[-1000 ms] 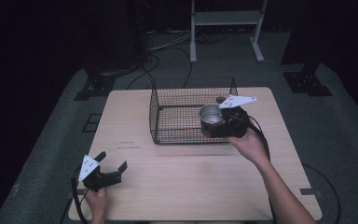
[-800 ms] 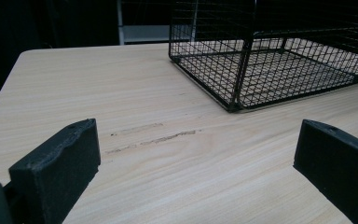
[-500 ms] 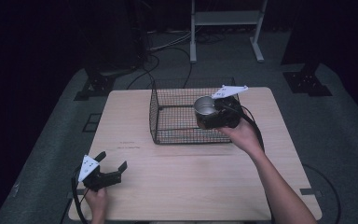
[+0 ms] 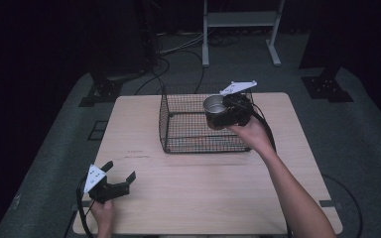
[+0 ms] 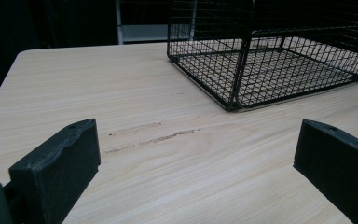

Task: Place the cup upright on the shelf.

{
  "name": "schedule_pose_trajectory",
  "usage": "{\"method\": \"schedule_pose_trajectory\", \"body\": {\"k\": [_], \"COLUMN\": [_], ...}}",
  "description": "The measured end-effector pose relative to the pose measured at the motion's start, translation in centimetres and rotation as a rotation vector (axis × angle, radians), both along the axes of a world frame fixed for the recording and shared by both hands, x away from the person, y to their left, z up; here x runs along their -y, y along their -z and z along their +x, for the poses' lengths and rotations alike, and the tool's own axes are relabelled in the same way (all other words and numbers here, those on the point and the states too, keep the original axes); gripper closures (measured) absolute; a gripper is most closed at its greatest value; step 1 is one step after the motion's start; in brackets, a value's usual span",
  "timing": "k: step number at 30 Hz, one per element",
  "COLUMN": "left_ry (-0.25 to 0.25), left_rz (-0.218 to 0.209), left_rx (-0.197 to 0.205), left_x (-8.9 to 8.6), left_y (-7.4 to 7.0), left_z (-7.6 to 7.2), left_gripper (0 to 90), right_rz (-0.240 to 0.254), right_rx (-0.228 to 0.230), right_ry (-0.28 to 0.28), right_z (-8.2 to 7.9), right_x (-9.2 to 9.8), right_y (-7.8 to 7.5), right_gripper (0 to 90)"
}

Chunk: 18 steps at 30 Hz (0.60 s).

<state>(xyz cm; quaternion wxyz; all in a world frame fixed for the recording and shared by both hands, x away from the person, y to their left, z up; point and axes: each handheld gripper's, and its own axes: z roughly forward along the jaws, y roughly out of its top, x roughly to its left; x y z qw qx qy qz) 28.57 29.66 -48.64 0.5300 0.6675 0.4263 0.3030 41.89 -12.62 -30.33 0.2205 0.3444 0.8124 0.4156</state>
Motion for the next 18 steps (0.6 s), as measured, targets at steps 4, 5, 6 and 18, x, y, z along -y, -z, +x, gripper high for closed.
{"method": "schedule_pose_trajectory", "body": {"k": [4,5,6,18], "left_ry": [0.001,0.001,0.001,-0.001], "left_rz": [0.0,0.002,0.002,-0.003], "left_rx": [-0.003,-0.002,-0.002,-0.001], "left_x": [0.0,0.0,0.0,0.0], "left_y": [0.0,0.0,0.0,0.0], "left_z": [0.0,0.0,0.0,0.0], "left_gripper": [0.0,0.0,0.0,0.0], "right_rz": [0.004,0.002,-0.004,0.001], "right_rx": [-0.007,-0.005,-0.006,-0.05], "right_ry": [0.007,0.011,0.012,0.027], "right_z": [0.8,1.0,1.2,4.0], "right_x": [-0.1,-0.2,-0.2,-0.8], "right_y": [-0.5,-0.5,-0.6,-1.4], "right_gripper": [17.9,17.9,17.9,17.9]}}
